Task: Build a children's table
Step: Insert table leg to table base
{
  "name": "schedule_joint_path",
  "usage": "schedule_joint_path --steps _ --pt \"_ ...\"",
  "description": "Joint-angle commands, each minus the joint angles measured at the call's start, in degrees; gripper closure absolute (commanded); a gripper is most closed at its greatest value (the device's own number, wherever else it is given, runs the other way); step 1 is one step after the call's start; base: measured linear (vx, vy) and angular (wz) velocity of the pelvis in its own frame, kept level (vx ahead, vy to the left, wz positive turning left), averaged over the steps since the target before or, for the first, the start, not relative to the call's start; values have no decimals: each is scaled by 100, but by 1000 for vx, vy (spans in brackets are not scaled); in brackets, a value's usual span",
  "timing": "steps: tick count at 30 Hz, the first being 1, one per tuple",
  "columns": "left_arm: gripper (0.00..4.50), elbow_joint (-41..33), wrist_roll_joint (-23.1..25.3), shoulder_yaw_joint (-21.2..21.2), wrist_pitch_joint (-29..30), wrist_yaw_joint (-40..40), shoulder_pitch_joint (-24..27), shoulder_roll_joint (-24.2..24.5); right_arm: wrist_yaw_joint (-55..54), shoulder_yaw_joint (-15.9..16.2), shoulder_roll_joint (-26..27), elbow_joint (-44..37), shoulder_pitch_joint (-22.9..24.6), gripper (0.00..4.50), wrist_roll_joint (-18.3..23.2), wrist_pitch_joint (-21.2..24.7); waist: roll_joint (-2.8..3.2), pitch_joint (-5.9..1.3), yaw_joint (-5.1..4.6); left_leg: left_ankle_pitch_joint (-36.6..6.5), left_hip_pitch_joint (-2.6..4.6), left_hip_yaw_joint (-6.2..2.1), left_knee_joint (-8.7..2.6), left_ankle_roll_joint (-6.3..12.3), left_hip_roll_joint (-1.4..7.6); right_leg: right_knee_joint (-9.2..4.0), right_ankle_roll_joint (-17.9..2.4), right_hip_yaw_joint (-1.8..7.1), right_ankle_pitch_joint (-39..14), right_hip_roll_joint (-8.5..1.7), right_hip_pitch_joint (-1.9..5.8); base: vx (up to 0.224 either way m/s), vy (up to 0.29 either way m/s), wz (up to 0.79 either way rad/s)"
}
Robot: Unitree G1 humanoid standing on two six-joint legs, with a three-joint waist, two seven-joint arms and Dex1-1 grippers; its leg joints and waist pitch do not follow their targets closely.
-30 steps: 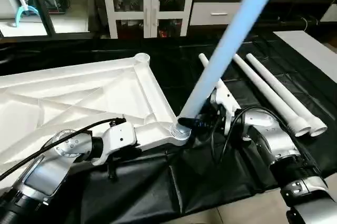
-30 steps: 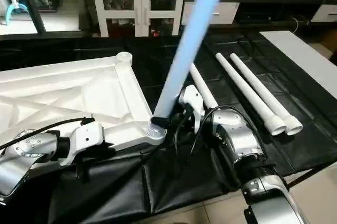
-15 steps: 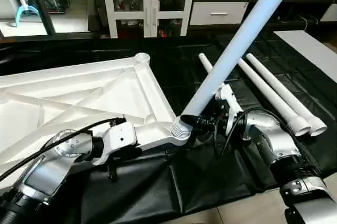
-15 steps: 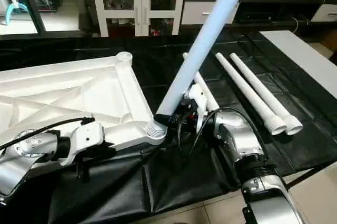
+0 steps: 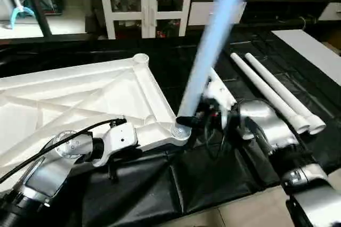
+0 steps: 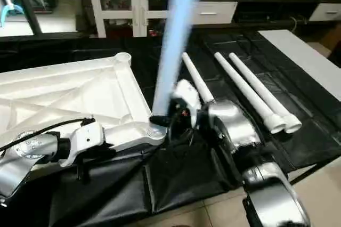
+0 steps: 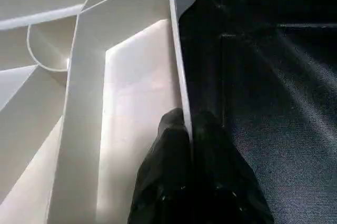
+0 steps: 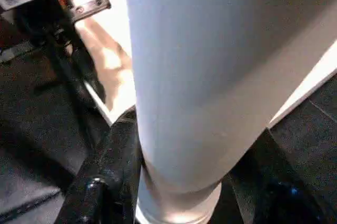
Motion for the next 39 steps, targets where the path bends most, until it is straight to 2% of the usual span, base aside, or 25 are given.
schedule_joint_path --steps 1,5,10,11,13,14,15,16,18,21,26,27,29,32,35,39 --pt "447 -66 78 -368 -137 -166 -22 -78 83 1249 -103 1257 744 263 -1300 528 124 162 -68 -4587 62 -252 -640 -159 427 -553 -157 151 -3299 -378 -278 0 0 0" --pt "447 -75 85 -354 -127 -160 -19 -102 104 1274 -84 1324 713 263 -1328 498 109 168 -70 -4638 98 -240 -631 -134 415 -589 -98 151 -3430 -379 -321 0 0 0" --pt "447 -95 88 -341 -110 -145 -3 -111 -38 1196 -115 1401 836 263 -1363 312 98 181 -72 -4658 107 -237 -626 -104 405 -623 -27 135 -3636 -381 -339 0 0 0" --pt "447 -98 84 -340 -106 -135 3 -117 -137 1070 -107 1414 930 263 -1291 264 106 172 -71 -4676 115 -236 -635 -108 415 -611 -50 130 -3493 -374 -333 0 0 0" --pt "447 -98 84 -342 -105 -132 4 -122 -176 932 -71 1420 981 263 -1156 372 108 151 -70 -4620 86 -242 -667 -109 427 -579 -109 142 -3225 -381 -282 0 0 0" --pt "447 -97 85 -348 -101 -128 3 -130 -273 682 -9 1452 1060 263 -922 530 114 151 -66 -4579 49 -245 -704 -124 444 -555 -168 156 -2967 -387 -252 0 0 0" --pt "447 -97 85 -348 -101 -128 3 -130 -273 682 -9 1452 1060 263 -922 530 113 161 -62 -4580 44 -238 -710 -131 449 -559 -178 169 -2937 -389 -261 0 0 0" --pt "447 -106 83 -347 -99 -130 10 -128 -450 505 36 1496 1113 263 -797 576 113 169 -55 -4602 77 -220 -698 -142 443 -581 -184 170 -3007 -388 -295 0 0 0" --pt "447 -116 83 -344 -99 -131 20 -123 -635 316 103 1546 1147 263 -659 579 111 167 -62 -4566 67 -232 -691 -134 433 -597 -158 170 -3159 -406 -282 0 0 0" --pt "447 -131 85 -337 -104 -131 42 -115 -925 23 223 1574 1228 263 -416 675 130 177 -76 -4775 80 -241 -723 -166 438 -603 -126 123 -3174 -369 -295 0 0 0" --pt "447 -115 94 -327 -122 -131 49 -118 -1077 -179 329 1498 1374 263 -303 673 157 178 -82 -5136 84 -222 -796 -187 440 -585 -77 35 -3079 -315 -280 0 0 0" --pt "447 -115 94 -327 -122 -131 49 -118 -1077 -179 329 1498 1374 263 -303 673 156 178 -78 -5140 81 -219 -800 -181 438 -585 -72 34 -3089 -318 -275 0 0 0" --pt "447 -112 96 -327 -128 -131 52 -112 -1098 -246 366 1417 1435 263 -284 710 152 170 -70 -5102 118 -189 -779 -163 417 -627 -39 23 -3247 -323 -305 0 0 0" --pt "447 -113 102 -328 -132 -127 57 -108 -1114 -232 375 1347 1485 263 -274 725 143 165 -66 -4942 110 -198 -756 -139 411 -659 -12 40 -3388 -370 -300 0 0 0" --pt "447 -134 111 -328 -122 -131 67 -110 -1059 -189 377 1186 1583 263 -283 710 146 176 -68 -4946 100 -209 -761 -149 416 -673 8 29 -3472 -373 -303 0 0 0" --pt "447 -152 121 -333 -129 -118 86 -117 -1058 176 230 947 1783 263 -702 95 160 151 -37 -5005 93 -184 -808 -176 443 -622 -32 -1 -3151 -367 -261 0 0 0"
